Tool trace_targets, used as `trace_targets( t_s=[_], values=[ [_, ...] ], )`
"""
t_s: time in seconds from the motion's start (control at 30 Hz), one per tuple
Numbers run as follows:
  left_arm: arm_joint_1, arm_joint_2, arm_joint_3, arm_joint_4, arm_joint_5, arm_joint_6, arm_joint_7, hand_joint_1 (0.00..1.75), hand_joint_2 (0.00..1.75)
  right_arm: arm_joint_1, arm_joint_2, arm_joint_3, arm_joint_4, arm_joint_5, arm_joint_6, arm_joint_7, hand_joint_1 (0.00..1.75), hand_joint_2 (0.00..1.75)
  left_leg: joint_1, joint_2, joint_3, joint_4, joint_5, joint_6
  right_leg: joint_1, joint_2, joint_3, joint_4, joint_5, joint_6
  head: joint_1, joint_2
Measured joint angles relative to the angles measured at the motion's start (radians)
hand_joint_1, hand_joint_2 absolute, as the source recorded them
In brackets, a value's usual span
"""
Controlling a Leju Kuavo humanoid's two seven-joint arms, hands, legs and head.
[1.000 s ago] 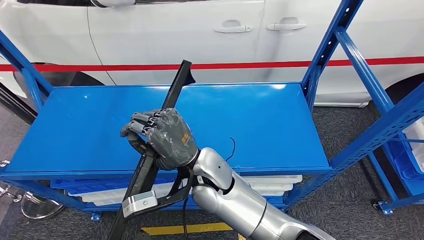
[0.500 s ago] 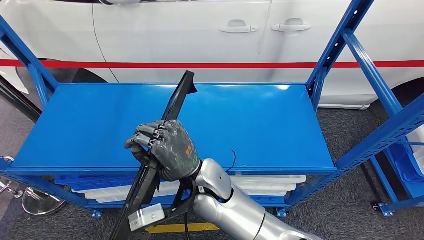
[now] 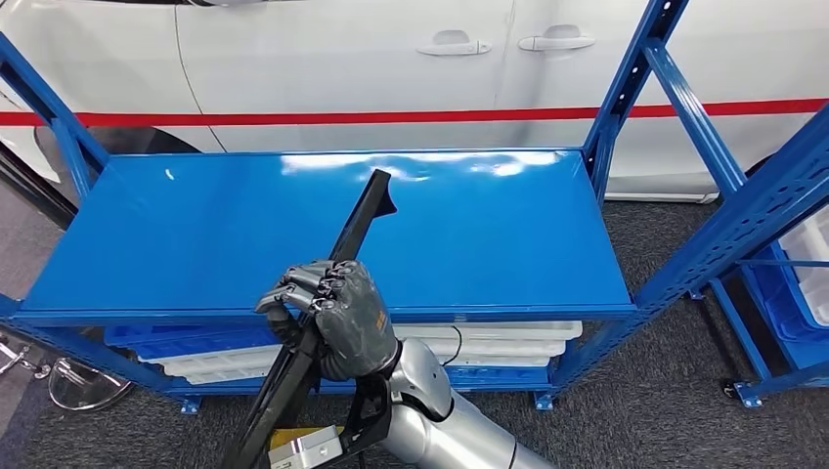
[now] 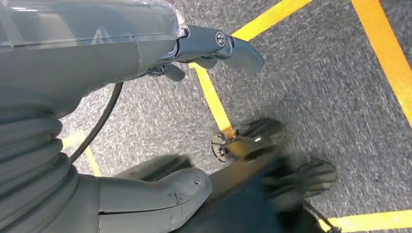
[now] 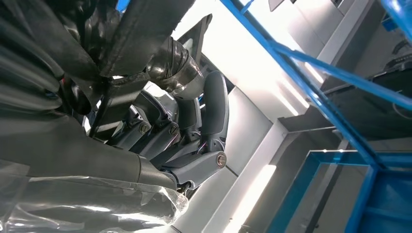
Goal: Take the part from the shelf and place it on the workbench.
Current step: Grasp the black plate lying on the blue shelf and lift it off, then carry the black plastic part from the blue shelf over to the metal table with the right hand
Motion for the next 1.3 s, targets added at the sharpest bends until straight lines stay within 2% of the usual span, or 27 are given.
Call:
trace_targets(
  t_s=[0.07, 0.13, 0.17, 0.2, 0.27, 0.3, 0.33, 0.37, 0.4, 0.47, 0.53, 0.57, 0.63, 0.67, 0.73, 0.8, 0.83, 0.87, 0.9, 0.93, 0.97, 1.03, 1.07, 1.13, 1.17, 1.2, 1.3],
  values=[
    [-0.002, 0.001, 0.000, 0.000, -0.002, -0.003, 0.000, 0.00, 1.75, 0.001, 0.001, 0.000, -0.003, 0.001, 0.000, -0.002, 1.75, 1.75, -0.007, -0.001, 0.003, -0.015, 0.011, 0.007, -0.001, -0.001, -0.001, -0.002, 0.012, 0.012, 0.000, 0.000],
    [-0.002, 0.000, 0.000, 0.000, -0.004, -0.005, 0.000, 0.00, 1.75, 0.003, 0.001, 0.001, -0.005, 0.002, -0.001, -0.003, 1.75, 1.75, -0.003, 0.002, -0.005, -0.021, 0.030, 0.019, -0.001, 0.002, -0.007, -0.002, 0.015, 0.025, 0.000, 0.000],
    [-0.003, 0.000, 0.000, 0.000, -0.004, -0.006, 0.000, 0.00, 1.75, 0.003, 0.000, 0.001, -0.006, 0.002, -0.001, -0.004, 1.75, 1.75, 0.000, 0.005, -0.011, -0.025, 0.042, 0.026, -0.001, 0.003, -0.015, 0.012, -0.006, 0.030, 0.000, 0.000],
    [-0.004, -0.001, 0.000, 0.000, -0.005, -0.007, 0.000, 0.00, 1.75, 0.004, 0.000, 0.001, -0.006, 0.002, -0.002, -0.004, 1.75, 1.75, 0.003, 0.008, -0.021, -0.029, 0.055, 0.032, -0.002, 0.004, -0.027, 0.045, -0.045, 0.035, 0.001, 0.000],
    [-0.006, -0.002, 0.000, 0.000, -0.005, -0.008, 0.000, 0.00, 1.75, 0.008, -0.001, 0.001, -0.006, 0.003, -0.003, -0.006, 1.75, 1.75, 0.002, 0.012, -0.045, -0.028, 0.075, 0.038, -0.006, 0.004, -0.058, 0.160, -0.146, 0.042, 0.001, 0.000],
    [-0.006, -0.002, 0.000, 0.000, -0.005, -0.010, 0.000, 0.00, 1.75, 0.011, -0.002, 0.001, -0.006, 0.003, -0.003, -0.007, 1.75, 1.75, 0.002, 0.013, -0.060, -0.027, 0.084, 0.038, -0.008, 0.004, -0.069, 0.221, -0.179, 0.045, 0.001, 0.000],
    [-0.006, -0.002, 0.000, 0.000, -0.005, -0.011, 0.000, 0.00, 1.75, 0.014, -0.002, 0.001, -0.006, 0.003, -0.003, -0.007, 1.75, 1.75, 0.002, 0.014, -0.074, -0.025, 0.093, 0.037, -0.009, 0.004, -0.068, 0.260, -0.189, 0.046, 0.001, 0.000],
    [-0.005, -0.003, 0.000, 0.000, -0.005, -0.012, 0.000, 0.00, 1.75, 0.016, -0.003, 0.001, -0.006, 0.003, -0.003, -0.007, 1.75, 1.75, 0.002, 0.015, -0.088, -0.022, 0.102, 0.035, -0.010, 0.004, -0.051, 0.267, -0.178, 0.046, 0.001, 0.000],
    [-0.005, -0.003, 0.000, 0.000, -0.005, -0.013, 0.000, 0.00, 1.75, 0.017, -0.003, 0.001, -0.006, 0.003, -0.003, -0.008, 1.75, 1.75, 0.002, 0.015, -0.101, -0.019, 0.109, 0.033, -0.010, 0.003, -0.017, 0.238, -0.153, 0.045, 0.001, 0.000],
    [-0.006, -0.004, 0.000, 0.000, -0.006, -0.016, -0.001, 0.00, 1.75, 0.017, -0.002, 0.001, -0.006, 0.003, -0.003, -0.008, 1.75, 1.75, 0.000, 0.014, -0.121, -0.011, 0.121, 0.026, -0.008, 0.003, 0.086, 0.106, -0.120, 0.037, 0.001, 0.000],
    [-0.005, -0.004, 0.000, 0.000, -0.008, -0.019, -0.002, 0.00, 1.75, 0.017, -0.001, 0.001, -0.005, 0.006, -0.003, -0.007, 1.75, 1.75, -0.002, 0.014, -0.132, -0.007, 0.134, 0.015, -0.003, 0.005, 0.156, -0.002, -0.124, 0.028, 0.000, 0.000],
    [-0.005, -0.004, 0.000, 0.000, -0.009, -0.020, -0.003, 0.00, 1.75, 0.016, -0.001, 0.001, -0.004, 0.009, -0.003, -0.005, 1.75, 1.75, -0.002, 0.014, -0.135, -0.008, 0.142, 0.009, 0.000, 0.005, 0.165, -0.025, -0.128, 0.023, 0.000, 0.000],
    [-0.004, -0.004, 0.000, 0.000, -0.010, -0.021, -0.006, 0.00, 1.75, 0.016, 0.000, 0.002, -0.002, 0.018, -0.004, 0.004, 1.75, 1.75, -0.001, 0.013, -0.139, -0.010, 0.152, -0.003, -0.001, 0.003, 0.155, -0.033, -0.113, 0.010, 0.000, 0.000],
    [-0.003, -0.004, 0.000, 0.000, -0.010, -0.021, -0.007, 0.00, 1.75, 0.015, 0.000, 0.002, 0.000, 0.024, -0.007, 0.011, 1.75, 1.75, 0.000, 0.012, -0.147, 0.001, 0.135, -0.008, -0.003, 0.001, 0.147, -0.035, -0.103, 0.001, -0.001, 0.000],
    [-0.002, -0.004, 0.000, 0.000, -0.008, -0.021, -0.009, 0.00, 1.75, 0.015, 0.002, 0.002, 0.005, 0.041, -0.014, 0.029, 1.75, 1.75, 0.003, 0.010, -0.174, 0.078, 0.048, -0.016, -0.006, -0.003, 0.123, -0.038, -0.079, -0.014, -0.001, 0.000],
    [-0.001, -0.004, 0.000, 0.000, -0.007, -0.021, -0.010, 0.00, 1.75, 0.013, 0.003, 0.002, 0.014, 0.060, -0.022, 0.049, 1.75, 1.75, 0.004, 0.010, -0.204, 0.208, -0.041, -0.022, -0.003, -0.004, 0.092, -0.035, -0.056, -0.020, -0.001, 0.000],
    [-0.002, -0.004, 0.000, 0.000, -0.007, -0.021, -0.010, 0.00, 1.75, 0.011, 0.003, 0.002, 0.019, 0.070, -0.025, 0.061, 1.75, 1.75, 0.004, 0.010, -0.209, 0.259, -0.055, -0.024, -0.001, -0.005, 0.076, -0.033, -0.045, -0.020, -0.001, 0.000],
    [-0.002, -0.004, 0.000, 0.000, -0.008, -0.021, -0.010, 0.00, 1.75, 0.008, 0.003, 0.002, 0.026, 0.082, -0.028, 0.074, 1.75, 1.75, 0.004, 0.010, -0.199, 0.280, -0.042, -0.024, 0.000, -0.005, 0.059, -0.029, -0.034, -0.019, -0.001, 0.000],
    [-0.002, -0.004, 0.000, 0.000, -0.009, -0.021, -0.010, 0.00, 1.75, 0.003, 0.003, 0.001, 0.032, 0.093, -0.030, 0.086, 1.75, 1.75, 0.004, 0.010, -0.172, 0.266, -0.015, -0.023, 0.001, -0.005, 0.042, -0.024, -0.025, -0.018, -0.001, 0.000],
    [-0.003, -0.005, 0.000, 0.000, -0.011, -0.021, -0.010, 0.00, 1.75, -0.004, 0.003, 0.000, 0.039, 0.107, -0.031, 0.101, 1.75, 1.75, 0.004, 0.010, -0.129, 0.219, 0.014, -0.020, 0.002, -0.005, 0.025, -0.018, -0.016, -0.016, -0.001, 0.000],
    [-0.005, -0.005, 0.000, 0.000, -0.013, -0.021, -0.010, 0.00, 1.75, -0.013, 0.004, -0.003, 0.046, 0.121, -0.031, 0.117, 1.75, 1.75, 0.003, 0.010, -0.075, 0.148, 0.024, -0.015, 0.003, -0.004, 0.011, -0.011, -0.009, -0.013, -0.001, 0.000],
    [-0.010, -0.005, 0.000, 0.000, -0.017, -0.022, -0.011, 0.00, 1.75, -0.033, 0.005, -0.013, 0.059, 0.147, -0.031, 0.147, 1.75, 1.75, -0.002, 0.008, 0.008, 0.019, 0.009, -0.005, 0.004, -0.004, -0.004, -0.004, 0.007, -0.003, -0.001, 0.000],
    [-0.012, -0.005, 0.000, 0.000, -0.017, -0.023, -0.011, 0.00, 1.75, -0.044, 0.006, -0.018, 0.064, 0.156, -0.031, 0.158, 1.75, 1.75, -0.006, 0.007, 0.025, -0.015, -0.001, 0.000, 0.004, -0.005, -0.007, -0.004, 0.017, 0.003, -0.001, 0.000],
    [-0.012, -0.005, 0.000, 0.000, -0.018, -0.024, -0.011, 0.00, 1.75, -0.060, 0.007, -0.027, 0.075, 0.170, -0.032, 0.171, 1.75, 1.75, -0.007, 0.008, 0.020, -0.028, 0.012, 0.011, 0.002, -0.005, -0.010, -0.009, 0.032, 0.015, -0.001, 0.000],
    [-0.013, -0.006, 0.000, 0.001, -0.019, -0.025, -0.010, 0.00, 1.75, -0.067, 0.007, -0.032, 0.081, 0.180, -0.032, 0.182, 1.75, 1.75, -0.004, 0.010, 0.013, -0.031, 0.024, 0.019, 0.001, -0.003, -0.016, -0.003, 0.021, 0.021, -0.001, 0.000],
    [-0.014, -0.006, 0.000, 0.001, -0.020, -0.027, -0.010, 0.00, 1.75, -0.074, 0.007, -0.038, 0.087, 0.194, -0.032, 0.196, 1.75, 1.75, -0.002, 0.013, 0.002, -0.035, 0.038, 0.028, 0.000, -0.001, -0.027, 0.017, -0.010, 0.026, -0.001, 0.000],
    [-0.018, -0.007, 0.000, 0.001, -0.024, -0.035, -0.009, 0.00, 1.75, -0.100, 0.003, -0.060, 0.107, 0.233, -0.032, 0.241, 1.75, 1.75, 0.000, 0.016, -0.046, -0.035, 0.080, 0.040, -0.007, 0.001, -0.073, 0.180, -0.157, 0.040, 0.000, 0.000]
  ],
)
